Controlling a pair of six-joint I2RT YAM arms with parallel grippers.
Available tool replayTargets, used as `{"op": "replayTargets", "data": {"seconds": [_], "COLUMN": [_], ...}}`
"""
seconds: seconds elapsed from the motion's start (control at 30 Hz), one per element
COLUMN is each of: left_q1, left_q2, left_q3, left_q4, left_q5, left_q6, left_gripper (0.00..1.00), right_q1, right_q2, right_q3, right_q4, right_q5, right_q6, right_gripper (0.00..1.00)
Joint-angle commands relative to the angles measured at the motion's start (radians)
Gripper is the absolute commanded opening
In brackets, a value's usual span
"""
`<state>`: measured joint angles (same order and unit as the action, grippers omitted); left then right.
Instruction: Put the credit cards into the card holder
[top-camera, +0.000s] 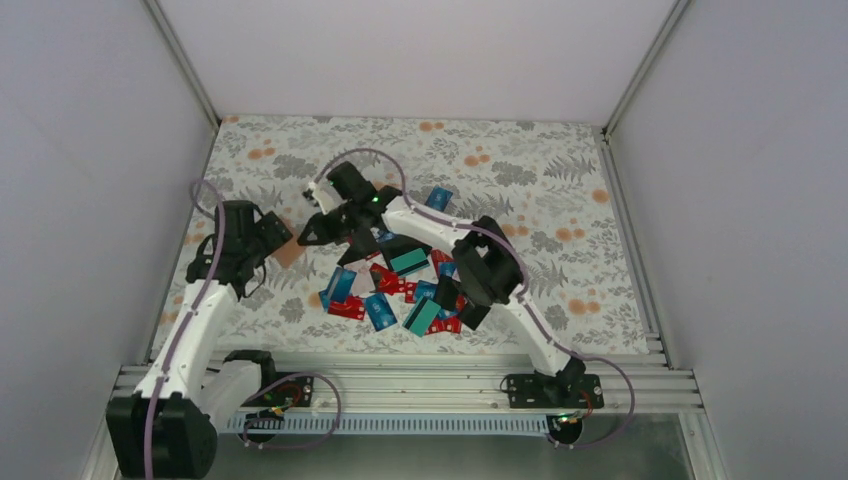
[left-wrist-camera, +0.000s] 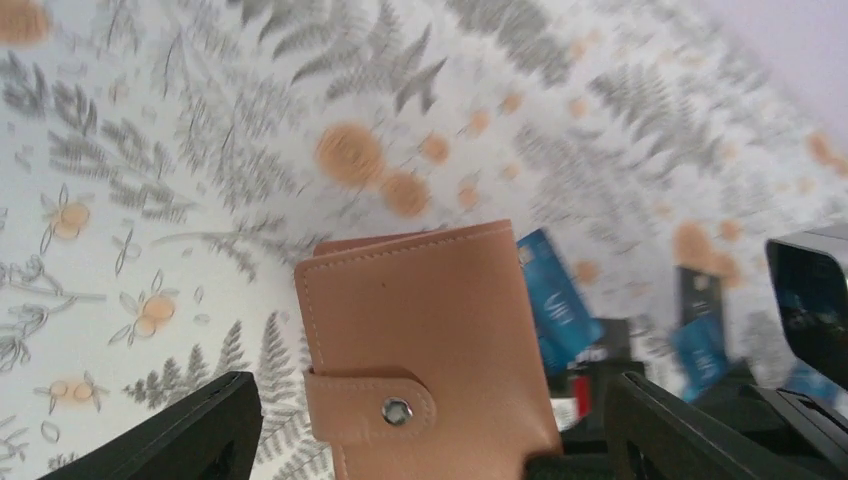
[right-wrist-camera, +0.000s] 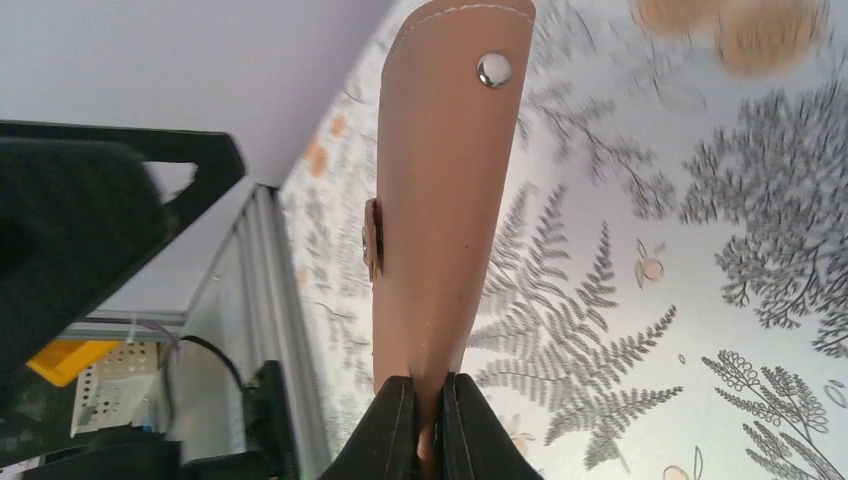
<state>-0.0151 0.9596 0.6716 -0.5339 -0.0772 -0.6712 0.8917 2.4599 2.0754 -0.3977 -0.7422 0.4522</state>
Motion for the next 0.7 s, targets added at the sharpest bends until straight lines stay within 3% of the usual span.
{"op": "replayTargets", "data": {"seconds": [0.0, 0.27, 0.47, 0.67], "left_q1": [0.002, 0.002, 0.003, 0.001], "left_q2": [-0.074, -0.149, -0.139, -0.055], "left_q3": [0.091, 0.208, 0.267, 0.319], "left_q4": [-0.063, 0.01, 0.154, 0.288], "left_q5": [0.023, 0.211, 0.526, 0.803], "left_q6": [0.061, 0.209, 0.299, 0.288], "left_gripper": [0.87, 0.87, 0.87, 0.84], "right_q1": [-0.036, -0.129, -0.25, -0.332], "right_q2": [-0.167, -0.424, -0.588, -0.687], "right_q3": [-0.043, -0.205, -0.3, -0.328], "right_q4": [0.044, 0.066, 0.074, 0.039], "right_q5": [-0.023, -0.025, -0.144, -0.263], "right_q6": [0.0, -0.011, -0.025, -0.067], "right_gripper": [0.04, 0.04, 0.04, 0.04]}}
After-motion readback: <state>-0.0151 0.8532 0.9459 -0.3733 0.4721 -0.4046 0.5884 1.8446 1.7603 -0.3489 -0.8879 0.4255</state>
